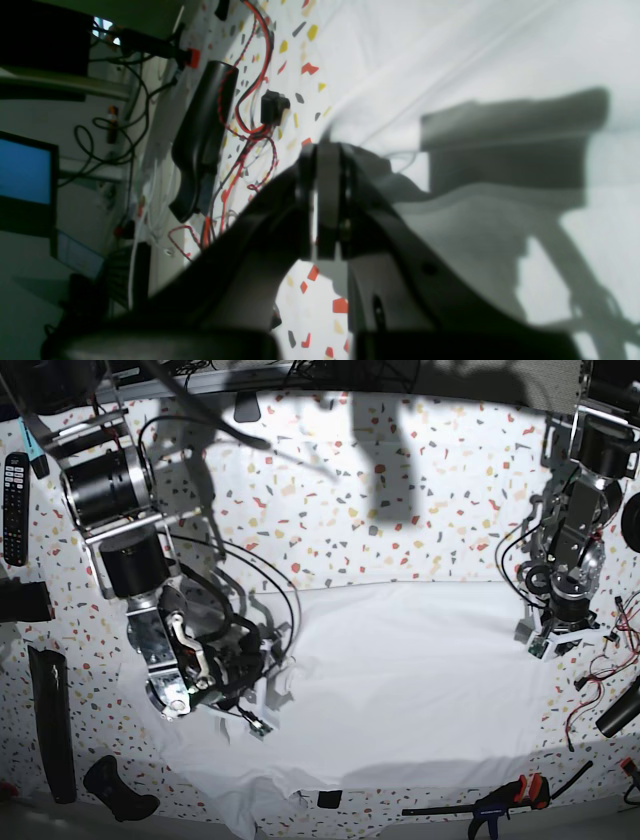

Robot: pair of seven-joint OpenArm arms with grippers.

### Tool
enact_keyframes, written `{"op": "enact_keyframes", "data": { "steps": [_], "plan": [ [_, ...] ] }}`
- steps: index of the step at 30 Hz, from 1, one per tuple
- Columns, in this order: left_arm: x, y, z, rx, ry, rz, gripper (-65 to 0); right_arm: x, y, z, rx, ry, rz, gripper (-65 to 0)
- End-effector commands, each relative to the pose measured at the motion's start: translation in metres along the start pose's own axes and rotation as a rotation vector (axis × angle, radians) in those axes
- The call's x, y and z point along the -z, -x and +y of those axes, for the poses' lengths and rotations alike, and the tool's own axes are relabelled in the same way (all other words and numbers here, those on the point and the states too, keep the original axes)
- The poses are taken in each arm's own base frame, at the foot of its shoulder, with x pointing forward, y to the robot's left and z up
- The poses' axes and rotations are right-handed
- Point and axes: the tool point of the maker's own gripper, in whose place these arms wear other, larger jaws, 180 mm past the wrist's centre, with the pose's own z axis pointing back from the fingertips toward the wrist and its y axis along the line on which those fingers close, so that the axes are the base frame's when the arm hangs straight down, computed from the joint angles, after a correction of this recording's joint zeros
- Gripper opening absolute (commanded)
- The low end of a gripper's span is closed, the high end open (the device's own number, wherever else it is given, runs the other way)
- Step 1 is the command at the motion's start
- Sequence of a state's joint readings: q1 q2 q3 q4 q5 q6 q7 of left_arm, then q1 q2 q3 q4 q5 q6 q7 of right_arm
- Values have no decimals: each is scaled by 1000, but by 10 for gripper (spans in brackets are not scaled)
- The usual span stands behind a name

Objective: Fold the T-shirt properly

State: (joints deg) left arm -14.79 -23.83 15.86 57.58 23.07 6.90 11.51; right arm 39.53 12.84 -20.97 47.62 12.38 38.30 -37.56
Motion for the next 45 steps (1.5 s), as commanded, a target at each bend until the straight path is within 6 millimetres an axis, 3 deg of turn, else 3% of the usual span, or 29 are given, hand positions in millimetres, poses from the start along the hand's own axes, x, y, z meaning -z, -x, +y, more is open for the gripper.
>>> {"op": "enact_keyframes", "data": {
  "steps": [1,6,11,21,29,31,37,41,45],
  "plan": [
    [4,-13,24,3,-56,-38,-650,-13,-38,-12,-10,25,-90,-377],
    [4,-13,24,3,-56,-38,-650,-20,-56,-17,-23,38,-116,-377],
    [4,-13,24,3,-56,-38,-650,-25,-84,-26,10,91,-279,-377],
    [4,-13,24,2,-56,-38,-650,-13,-65,-20,32,85,-164,-377],
    [4,-13,24,3,-56,-39,-650,5,-33,-58,62,267,-145,-377],
    [4,-13,24,3,-56,-39,-650,6,-40,-60,64,281,-207,-377],
    [4,-12,24,3,-56,-35,-650,-15,-95,-59,31,286,-539,-377],
    [5,-15,26,1,-60,-42,-650,-13,-93,-59,33,285,-520,-377],
    [8,-24,34,0,-77,-60,-650,-4,-73,-60,50,282,-389,-377]
  ]
}}
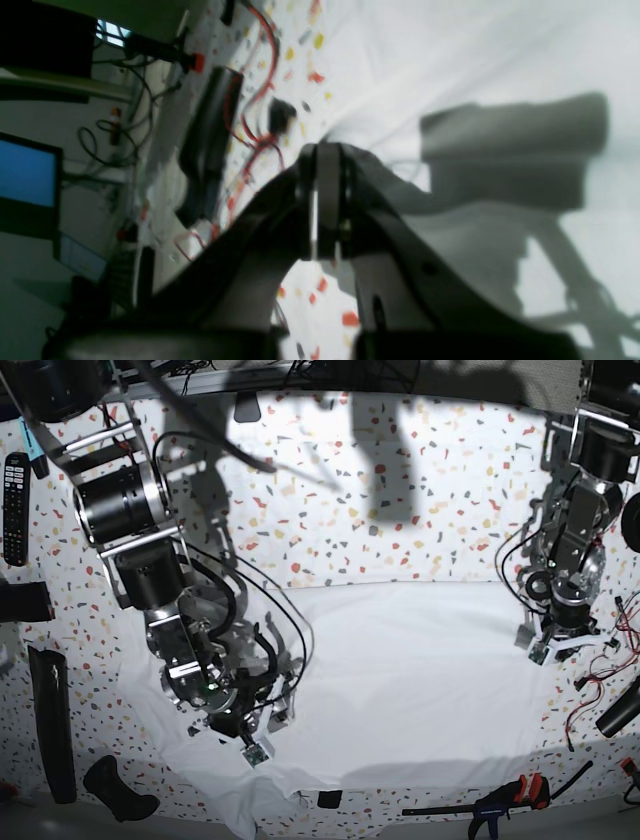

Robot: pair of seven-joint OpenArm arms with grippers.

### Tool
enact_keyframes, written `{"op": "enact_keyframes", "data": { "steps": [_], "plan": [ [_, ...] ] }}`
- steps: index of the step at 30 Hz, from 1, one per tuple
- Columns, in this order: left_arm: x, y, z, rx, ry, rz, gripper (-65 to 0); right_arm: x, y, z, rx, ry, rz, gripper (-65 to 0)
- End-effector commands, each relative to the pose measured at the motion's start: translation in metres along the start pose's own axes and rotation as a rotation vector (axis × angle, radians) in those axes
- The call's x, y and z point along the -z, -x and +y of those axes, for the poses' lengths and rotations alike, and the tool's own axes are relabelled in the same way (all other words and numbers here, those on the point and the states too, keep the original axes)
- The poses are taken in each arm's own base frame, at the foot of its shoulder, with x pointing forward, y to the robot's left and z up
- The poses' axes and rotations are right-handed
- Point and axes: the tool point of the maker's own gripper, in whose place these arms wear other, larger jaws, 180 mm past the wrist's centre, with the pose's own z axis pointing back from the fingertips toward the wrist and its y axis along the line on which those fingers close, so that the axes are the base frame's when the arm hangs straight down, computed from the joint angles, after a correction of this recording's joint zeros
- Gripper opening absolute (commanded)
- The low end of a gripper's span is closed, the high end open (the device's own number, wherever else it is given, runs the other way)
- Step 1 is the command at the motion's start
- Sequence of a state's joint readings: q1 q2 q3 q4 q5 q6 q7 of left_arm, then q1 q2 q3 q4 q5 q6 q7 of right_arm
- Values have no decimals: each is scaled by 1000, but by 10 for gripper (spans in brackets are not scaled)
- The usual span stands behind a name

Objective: Fold the T-shirt properly

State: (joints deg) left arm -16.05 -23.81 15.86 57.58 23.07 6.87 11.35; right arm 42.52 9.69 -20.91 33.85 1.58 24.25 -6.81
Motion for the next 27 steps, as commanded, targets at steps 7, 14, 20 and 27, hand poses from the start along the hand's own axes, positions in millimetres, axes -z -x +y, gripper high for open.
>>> {"op": "enact_keyframes", "data": {
  "steps": [7,14,20,27],
  "plan": [
    [15,-51,57,-11,-120,-119,-387,-9,-22,-23,43,24,6,-377],
    [24,-46,60,-388,-48,9,-388,-37,-39,-6,45,-152,-17,-377],
    [15,-73,26,-530,155,-55,-388,-76,-5,43,-60,-304,26,-377],
    [-23,-92,-14,-536,299,-142,-388,-92,78,12,-80,-125,159,-377]
  ]
}}
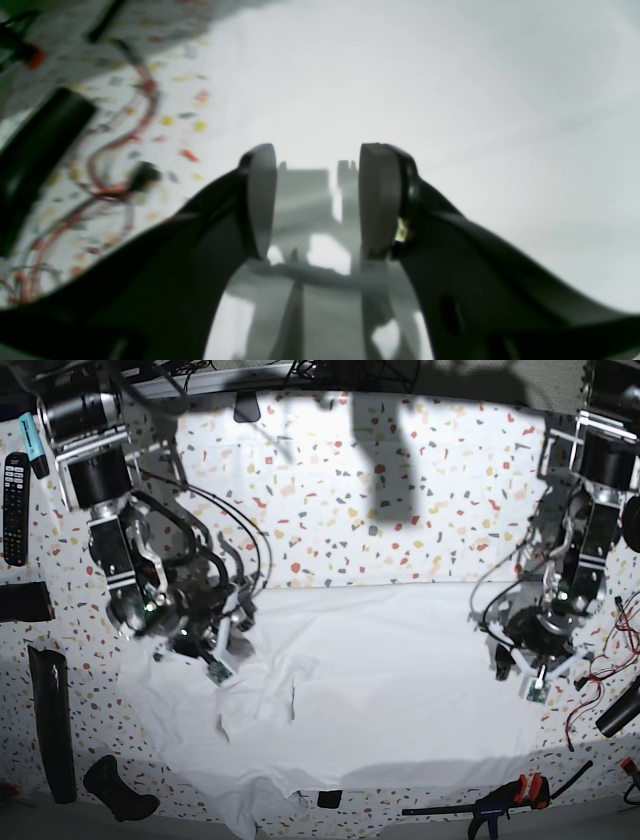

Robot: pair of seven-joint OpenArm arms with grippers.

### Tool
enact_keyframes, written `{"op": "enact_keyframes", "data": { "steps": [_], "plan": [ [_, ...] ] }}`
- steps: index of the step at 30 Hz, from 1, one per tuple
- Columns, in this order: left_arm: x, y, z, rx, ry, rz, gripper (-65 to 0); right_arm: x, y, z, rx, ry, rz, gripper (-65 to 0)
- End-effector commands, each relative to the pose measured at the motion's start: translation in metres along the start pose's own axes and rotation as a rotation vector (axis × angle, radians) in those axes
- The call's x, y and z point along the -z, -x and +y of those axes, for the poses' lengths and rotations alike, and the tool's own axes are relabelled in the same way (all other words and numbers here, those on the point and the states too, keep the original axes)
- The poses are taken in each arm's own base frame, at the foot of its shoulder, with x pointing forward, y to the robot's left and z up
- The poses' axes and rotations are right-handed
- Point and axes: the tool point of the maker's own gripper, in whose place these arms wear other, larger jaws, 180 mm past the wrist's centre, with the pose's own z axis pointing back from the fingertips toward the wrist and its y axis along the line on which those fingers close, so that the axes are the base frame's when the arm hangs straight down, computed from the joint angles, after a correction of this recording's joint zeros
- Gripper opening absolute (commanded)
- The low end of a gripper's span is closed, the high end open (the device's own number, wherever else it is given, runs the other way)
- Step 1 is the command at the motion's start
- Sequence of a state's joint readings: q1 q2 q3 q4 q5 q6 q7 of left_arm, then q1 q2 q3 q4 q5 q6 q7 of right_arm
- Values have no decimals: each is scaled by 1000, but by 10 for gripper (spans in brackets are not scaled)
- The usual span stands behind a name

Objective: Fold the T-shirt properly

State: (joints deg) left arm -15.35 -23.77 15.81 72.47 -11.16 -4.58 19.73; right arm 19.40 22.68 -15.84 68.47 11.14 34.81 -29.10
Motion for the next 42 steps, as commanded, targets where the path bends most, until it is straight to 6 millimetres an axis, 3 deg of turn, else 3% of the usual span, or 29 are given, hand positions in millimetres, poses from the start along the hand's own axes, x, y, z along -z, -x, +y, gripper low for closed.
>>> {"op": "enact_keyframes", "data": {
  "steps": [1,3,6,10,14,19,22,24,28,31,36,39,42],
  "plan": [
    [-3,-22,7,11,-16,-76,-388,-10,-11,-23,5,65,-47,-377],
    [-7,-18,3,25,-11,-115,-388,-18,3,-41,74,124,-54,-377],
    [-5,8,6,43,-28,-52,-388,-31,26,-60,171,188,-43,-377],
    [-3,32,9,13,-32,18,-388,-41,58,-65,297,193,6,-377],
    [-5,14,-7,-84,18,-10,-388,-49,31,-65,395,135,-129,-377],
    [-18,-38,-39,-90,87,-93,-388,-75,-17,-83,376,150,-280,-377],
    [-32,-60,-62,-102,136,-126,-388,-93,-30,-97,366,198,-334,-377],
    [-39,-61,-79,-122,166,-127,-388,-102,-29,-113,332,275,-356,-377],
    [-34,-28,-99,-166,187,-47,-388,-97,-10,-130,245,373,-297,-377],
    [-25,3,-105,-191,184,34,-388,-84,2,-134,290,358,-271,-377],
    [-18,32,-106,-255,182,76,-388,-64,26,-144,384,339,-205,-377],
    [-21,55,-108,-258,180,126,-388,-52,45,-141,441,315,-153,-377],
    [-28,71,-111,-259,184,143,-388,-44,62,-124,486,250,-76,-377]
  ]
}}
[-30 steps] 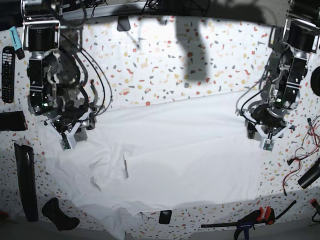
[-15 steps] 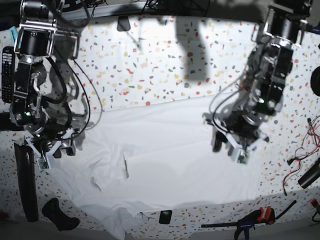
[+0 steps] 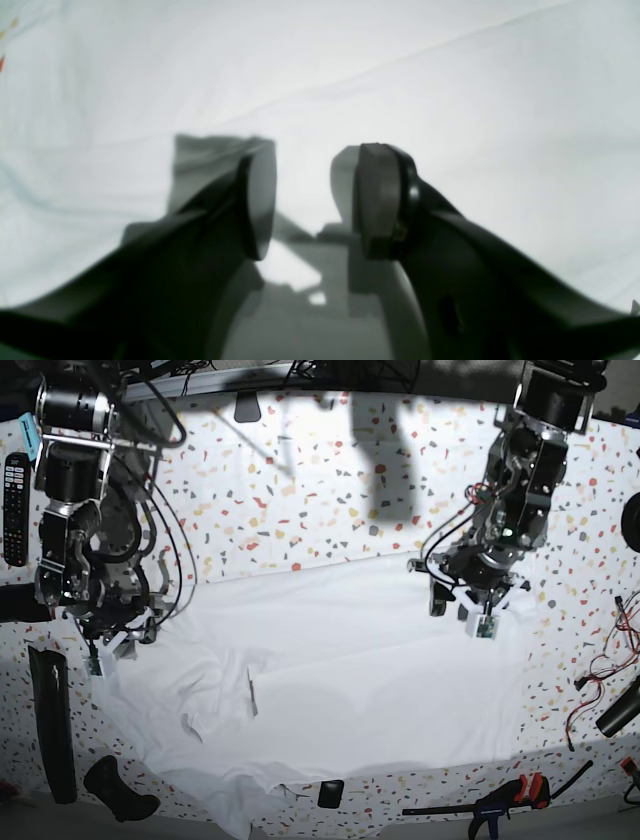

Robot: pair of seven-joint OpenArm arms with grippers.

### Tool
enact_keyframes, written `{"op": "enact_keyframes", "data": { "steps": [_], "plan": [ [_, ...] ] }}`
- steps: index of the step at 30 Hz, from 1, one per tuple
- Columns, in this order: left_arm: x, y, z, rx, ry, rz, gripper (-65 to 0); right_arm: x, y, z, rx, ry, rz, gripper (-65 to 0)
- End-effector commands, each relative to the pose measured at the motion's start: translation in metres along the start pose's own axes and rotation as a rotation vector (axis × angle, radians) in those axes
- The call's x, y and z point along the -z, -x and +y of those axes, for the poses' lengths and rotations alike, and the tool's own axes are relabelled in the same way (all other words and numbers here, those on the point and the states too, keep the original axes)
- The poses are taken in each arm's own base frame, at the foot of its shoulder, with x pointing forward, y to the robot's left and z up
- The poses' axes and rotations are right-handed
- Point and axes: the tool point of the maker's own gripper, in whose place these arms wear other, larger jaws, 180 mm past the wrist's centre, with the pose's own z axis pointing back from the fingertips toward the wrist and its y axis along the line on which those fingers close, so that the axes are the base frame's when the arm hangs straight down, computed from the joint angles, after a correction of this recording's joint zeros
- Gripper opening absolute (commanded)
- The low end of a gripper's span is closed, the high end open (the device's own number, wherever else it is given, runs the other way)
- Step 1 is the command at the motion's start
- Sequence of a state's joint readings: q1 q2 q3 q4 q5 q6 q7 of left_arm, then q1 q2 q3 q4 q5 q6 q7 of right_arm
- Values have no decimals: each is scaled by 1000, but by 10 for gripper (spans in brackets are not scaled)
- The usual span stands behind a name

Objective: Fold the T-shirt properly

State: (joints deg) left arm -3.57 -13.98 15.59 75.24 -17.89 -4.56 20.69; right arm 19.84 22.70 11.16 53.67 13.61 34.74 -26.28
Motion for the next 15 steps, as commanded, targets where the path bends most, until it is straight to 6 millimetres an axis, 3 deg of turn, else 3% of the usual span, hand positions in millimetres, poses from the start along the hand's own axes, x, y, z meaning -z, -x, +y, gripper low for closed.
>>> {"op": "enact_keyframes", "data": {
  "steps": [1,9,15],
  "plan": [
    [-3,7,4,-1,-9,19,-388,-5,-13,-2,-19,-18,-20,-377],
    [-11,39,-16,21,89,97,-388,-16,2,21,-38,-101,-14,-399],
    [-17,62,-14,-9,102,211,-388,-36,12,36,-130,-102,19,-400]
  ]
}}
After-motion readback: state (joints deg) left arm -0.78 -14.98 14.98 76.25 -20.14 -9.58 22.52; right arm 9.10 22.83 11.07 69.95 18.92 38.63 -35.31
